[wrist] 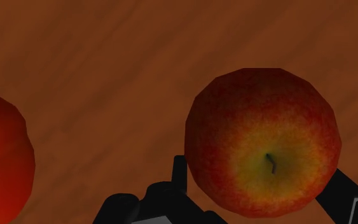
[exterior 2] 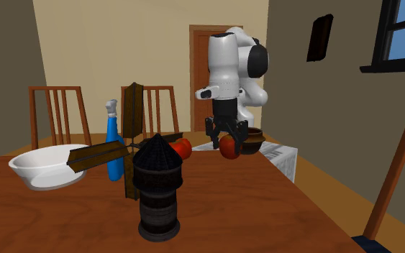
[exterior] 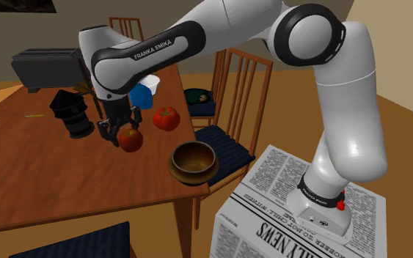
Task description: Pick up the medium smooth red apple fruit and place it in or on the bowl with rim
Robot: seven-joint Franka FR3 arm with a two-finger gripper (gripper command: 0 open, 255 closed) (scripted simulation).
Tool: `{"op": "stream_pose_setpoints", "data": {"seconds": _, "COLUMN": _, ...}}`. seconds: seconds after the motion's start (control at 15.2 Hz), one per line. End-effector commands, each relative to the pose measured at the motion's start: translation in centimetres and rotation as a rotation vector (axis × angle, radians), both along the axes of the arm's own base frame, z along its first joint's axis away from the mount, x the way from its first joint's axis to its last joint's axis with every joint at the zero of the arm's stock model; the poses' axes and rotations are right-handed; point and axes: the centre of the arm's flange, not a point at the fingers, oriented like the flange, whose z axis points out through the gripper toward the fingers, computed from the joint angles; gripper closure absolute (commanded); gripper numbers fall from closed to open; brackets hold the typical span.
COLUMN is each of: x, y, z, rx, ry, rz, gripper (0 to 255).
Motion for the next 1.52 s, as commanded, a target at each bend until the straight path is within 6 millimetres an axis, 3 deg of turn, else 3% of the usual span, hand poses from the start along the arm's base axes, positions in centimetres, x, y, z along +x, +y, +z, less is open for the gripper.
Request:
{"op": "stream_pose_setpoints", "data": {"seconds": 0.0, "x": 0.0, "y": -0.1, "z": 1.0, "rx": 0.000, "ry": 0.000, "rz": 0.000, "gripper": 255}}
{"op": "stream_pose_setpoints", "data": {"seconds": 1.39, "x": 0.0, "y": -0.1, "z": 11.8, "rx": 0.000, "ry": 0.000, "rz": 0.000, "gripper": 255}}
{"op": "stream_pose_setpoints", "data": {"seconds": 1.45, "x": -1.2, "y": -0.5, "z": 11.8, "rx": 0.000, "ry": 0.000, "rz": 0.000, "gripper": 255}}
